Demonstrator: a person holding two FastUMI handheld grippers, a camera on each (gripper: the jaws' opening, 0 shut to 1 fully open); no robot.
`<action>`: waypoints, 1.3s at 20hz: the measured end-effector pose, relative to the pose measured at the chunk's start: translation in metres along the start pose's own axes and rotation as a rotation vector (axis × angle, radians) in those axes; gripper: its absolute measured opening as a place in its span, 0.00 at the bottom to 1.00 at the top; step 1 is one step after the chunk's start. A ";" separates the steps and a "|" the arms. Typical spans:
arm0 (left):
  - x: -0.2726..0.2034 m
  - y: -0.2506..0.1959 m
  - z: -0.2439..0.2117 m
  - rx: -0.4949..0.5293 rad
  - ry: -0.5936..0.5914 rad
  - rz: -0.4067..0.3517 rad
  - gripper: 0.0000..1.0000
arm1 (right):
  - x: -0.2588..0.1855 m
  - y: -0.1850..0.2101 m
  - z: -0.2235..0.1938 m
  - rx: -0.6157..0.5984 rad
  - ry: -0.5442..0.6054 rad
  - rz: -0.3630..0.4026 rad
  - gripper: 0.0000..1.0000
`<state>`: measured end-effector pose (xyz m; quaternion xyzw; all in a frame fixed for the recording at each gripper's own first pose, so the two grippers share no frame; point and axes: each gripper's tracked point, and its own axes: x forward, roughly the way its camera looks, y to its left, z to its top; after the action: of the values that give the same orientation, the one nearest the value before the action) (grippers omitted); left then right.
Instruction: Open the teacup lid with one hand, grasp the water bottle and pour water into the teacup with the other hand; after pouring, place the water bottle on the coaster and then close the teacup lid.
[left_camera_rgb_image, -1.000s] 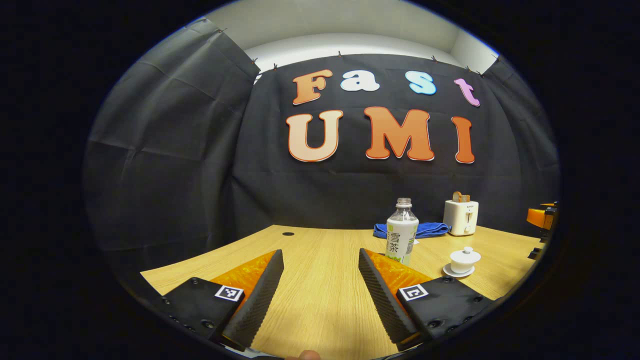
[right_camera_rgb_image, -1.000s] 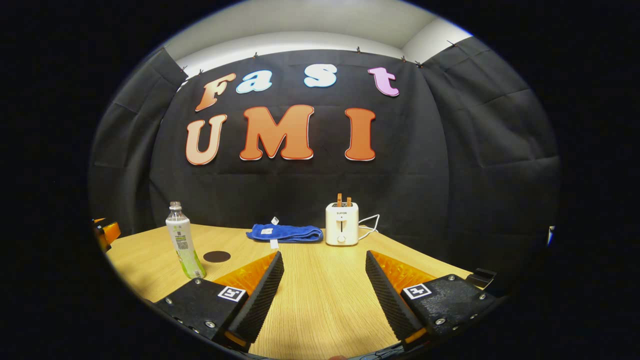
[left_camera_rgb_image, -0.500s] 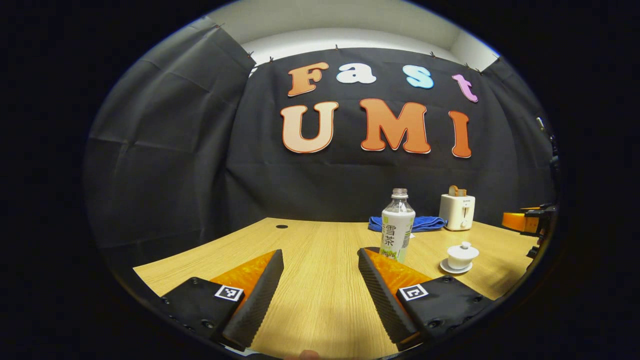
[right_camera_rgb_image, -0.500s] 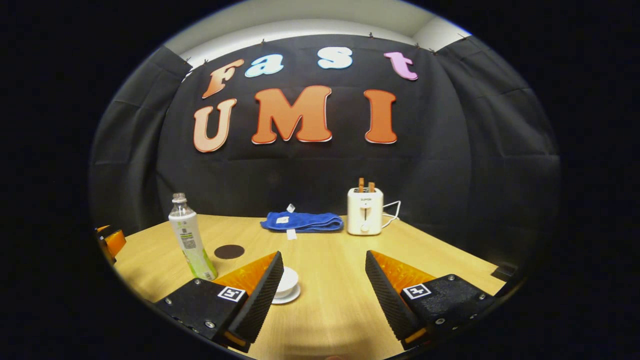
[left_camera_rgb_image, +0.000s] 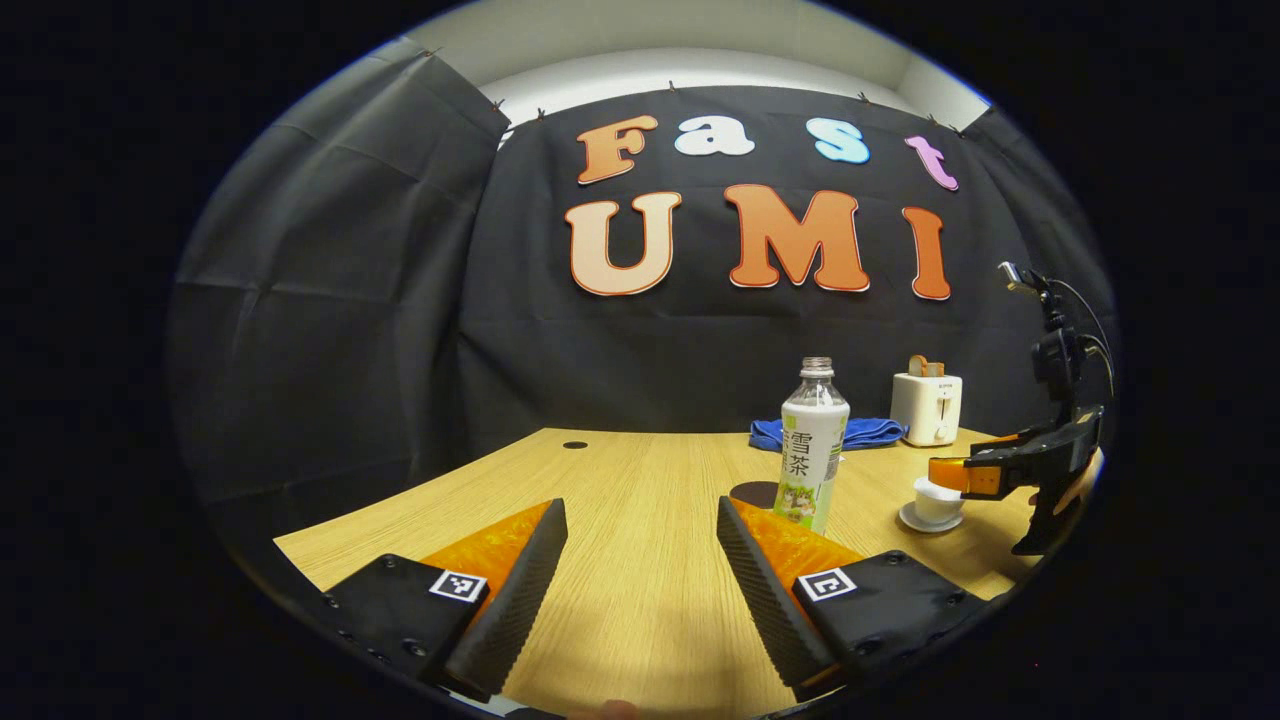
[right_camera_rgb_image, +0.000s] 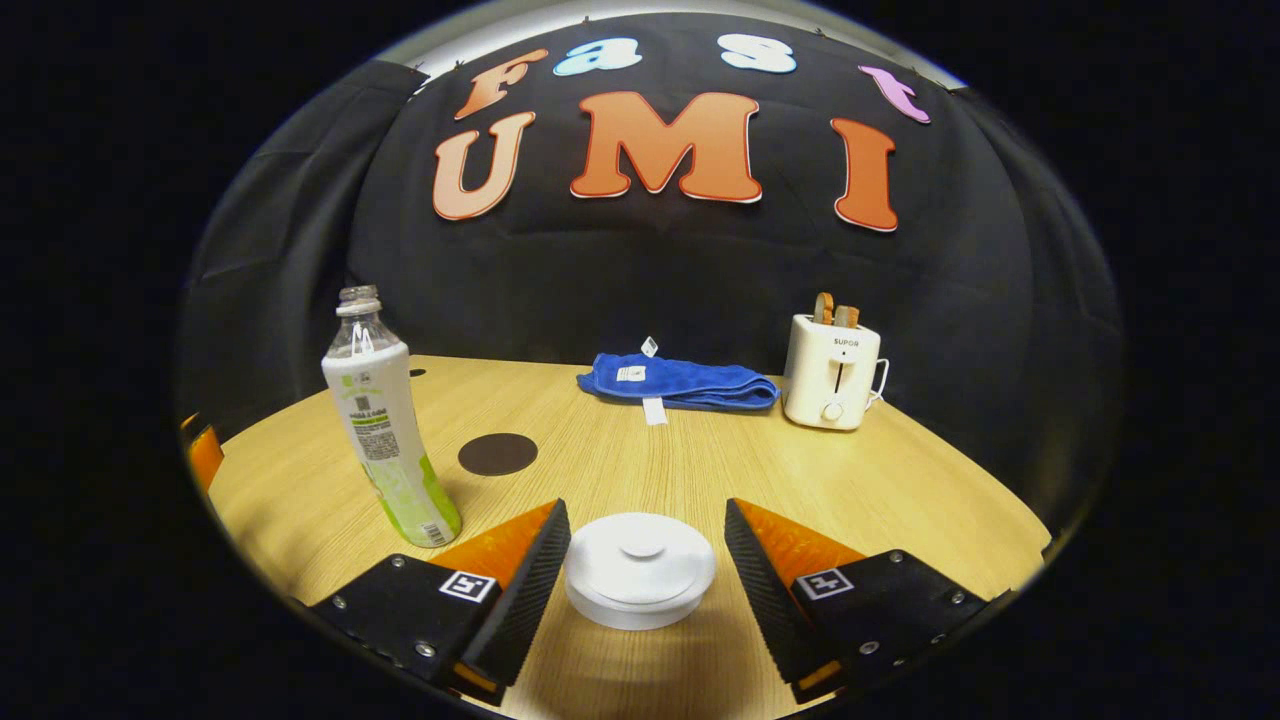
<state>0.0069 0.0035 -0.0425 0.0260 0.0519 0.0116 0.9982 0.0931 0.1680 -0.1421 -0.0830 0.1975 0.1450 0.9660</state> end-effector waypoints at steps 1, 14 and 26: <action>0.001 0.002 0.000 -0.004 0.002 0.004 0.97 | 0.004 0.003 0.000 0.004 0.003 0.002 0.88; 0.005 0.007 -0.012 -0.012 0.034 0.011 0.96 | 0.013 0.003 -0.006 -0.012 0.028 -0.013 0.35; 0.001 -0.013 -0.005 -0.009 0.016 -0.025 0.96 | -0.010 -0.012 0.015 0.043 -0.007 -0.016 0.16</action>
<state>0.0074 -0.0088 -0.0481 0.0206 0.0600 -0.0006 0.9980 0.0928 0.1577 -0.1235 -0.0632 0.1966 0.1334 0.9693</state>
